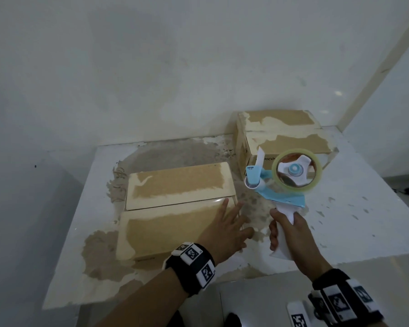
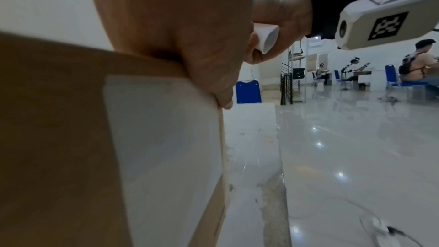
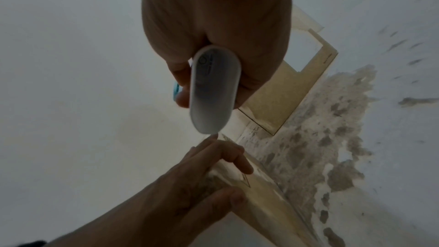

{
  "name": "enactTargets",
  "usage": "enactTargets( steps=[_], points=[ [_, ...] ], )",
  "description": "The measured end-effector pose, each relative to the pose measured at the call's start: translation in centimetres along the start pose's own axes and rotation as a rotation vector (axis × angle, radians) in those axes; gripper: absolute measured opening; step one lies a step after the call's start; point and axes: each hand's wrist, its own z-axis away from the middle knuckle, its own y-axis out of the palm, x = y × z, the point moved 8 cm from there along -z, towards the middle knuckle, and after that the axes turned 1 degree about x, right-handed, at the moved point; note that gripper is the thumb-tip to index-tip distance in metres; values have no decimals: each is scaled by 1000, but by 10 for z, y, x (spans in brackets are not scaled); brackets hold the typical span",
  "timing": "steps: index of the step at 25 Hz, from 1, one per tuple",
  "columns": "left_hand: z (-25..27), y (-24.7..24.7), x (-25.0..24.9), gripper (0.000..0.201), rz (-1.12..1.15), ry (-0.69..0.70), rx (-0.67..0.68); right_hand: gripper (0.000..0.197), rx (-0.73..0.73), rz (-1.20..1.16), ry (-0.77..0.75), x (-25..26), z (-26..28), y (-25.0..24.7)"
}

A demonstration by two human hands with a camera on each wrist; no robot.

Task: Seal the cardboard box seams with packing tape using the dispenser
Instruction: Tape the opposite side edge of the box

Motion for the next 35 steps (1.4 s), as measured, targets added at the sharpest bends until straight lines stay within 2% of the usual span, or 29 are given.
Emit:
enactTargets(
  steps=[3,5,7,10,11,13,16,18,20,21,22,23,25,26,27,28,31,35],
  points=[
    [11,-11,4,64,67,-55,-7,35,26,59,-56,15,2,6],
    [35,-31,21,64,205,-231,-115,40,85,45,-67,22,1,19],
    [66,-49,43,57,545,-419,-244,47,147,32,-116,29,3,38],
    [96,-59,62,49,1269,-556,-361,24,298,128,-346,50,16,87],
    [100,-60,68,51,1438,-590,-434,24,377,156,-405,53,21,108],
    [112,-53,86,57,1664,-752,-604,42,452,227,-523,55,28,141],
    [137,-50,106,45,1786,-956,-795,53,507,294,-623,60,37,182],
    [157,-44,114,26,1850,-1022,-907,56,602,354,-644,61,47,206],
    [181,-34,124,19,1850,-1090,-1005,51,679,443,-633,60,50,218],
    [194,-30,131,30,1841,-1101,-1030,39,663,437,-605,66,45,218],
    [205,-26,138,52,1828,-1105,-1038,25,618,363,-522,72,33,216],
    [215,-25,145,76,1815,-1109,-1040,23,574,229,-366,78,16,215],
    [230,-28,155,108,1771,-1107,-1009,48,547,-8,90,78,-17,223],
    [235,-29,158,118,1748,-1096,-989,57,596,-66,285,79,-23,233],
    [239,-29,161,124,1712,-1091,-985,57,656,-82,415,83,-25,243],
    [245,-31,164,126,1670,-1087,-1004,48,707,-72,469,88,-26,255],
    [260,-36,167,122,1610,-1047,-1071,14,758,0,423,101,-33,279],
    [270,-39,167,111,1609,-1053,-1141,10,775,137,250,117,-40,306]
  ],
)
